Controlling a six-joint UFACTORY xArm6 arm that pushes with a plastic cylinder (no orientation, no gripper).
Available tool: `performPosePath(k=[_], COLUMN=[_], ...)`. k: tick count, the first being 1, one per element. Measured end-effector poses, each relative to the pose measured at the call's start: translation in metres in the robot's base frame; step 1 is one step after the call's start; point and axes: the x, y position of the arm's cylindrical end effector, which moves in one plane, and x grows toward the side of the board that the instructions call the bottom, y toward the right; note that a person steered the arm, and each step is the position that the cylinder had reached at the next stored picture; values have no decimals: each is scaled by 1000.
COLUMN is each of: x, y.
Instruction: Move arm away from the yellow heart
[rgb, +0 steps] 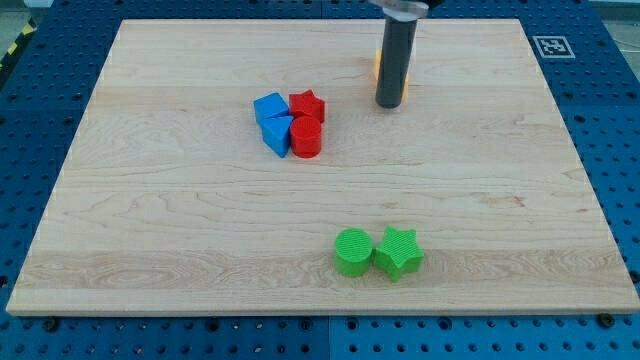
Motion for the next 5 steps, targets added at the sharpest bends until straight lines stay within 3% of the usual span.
performPosePath(k=[1,3,5], x=[23,124,165], y=[0,11,-114])
